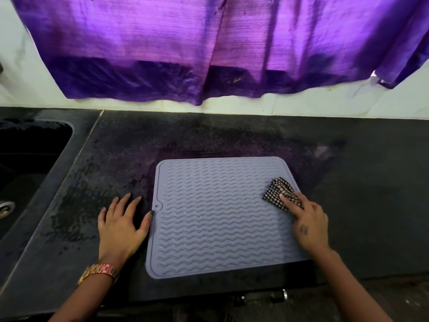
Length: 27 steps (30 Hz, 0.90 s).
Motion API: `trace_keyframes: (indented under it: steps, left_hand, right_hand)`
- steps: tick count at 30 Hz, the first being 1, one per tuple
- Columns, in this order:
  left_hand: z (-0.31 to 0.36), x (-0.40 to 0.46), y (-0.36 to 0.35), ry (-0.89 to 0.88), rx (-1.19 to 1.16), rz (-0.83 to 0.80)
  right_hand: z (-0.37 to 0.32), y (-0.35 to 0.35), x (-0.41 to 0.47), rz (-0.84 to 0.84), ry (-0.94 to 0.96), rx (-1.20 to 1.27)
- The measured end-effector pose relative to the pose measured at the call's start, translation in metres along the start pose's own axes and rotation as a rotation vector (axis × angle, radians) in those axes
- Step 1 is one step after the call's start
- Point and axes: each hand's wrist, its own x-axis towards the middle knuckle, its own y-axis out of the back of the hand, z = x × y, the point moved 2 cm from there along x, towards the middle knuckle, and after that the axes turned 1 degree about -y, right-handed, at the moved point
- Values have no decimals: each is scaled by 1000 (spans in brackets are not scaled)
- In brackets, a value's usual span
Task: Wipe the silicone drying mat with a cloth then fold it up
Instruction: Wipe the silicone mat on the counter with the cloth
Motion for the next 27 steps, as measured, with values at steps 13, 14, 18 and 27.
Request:
trace_keyframes:
  steps: [13, 14, 18, 27]
  left_hand:
    - [2, -3, 3, -9, -26, 0]
    - [3, -3, 3, -9, -27, -1]
    - [1, -3, 3, -16, -35, -3]
    - [1, -3, 1, -16, -21, -15]
  right_hand:
    - [10, 6, -43, 46, -3, -28]
    - [9, 4, -45, 47, -7, -24]
    - [14, 11, -28, -74, -25, 59]
    - [3, 7, -79, 179, -21, 75]
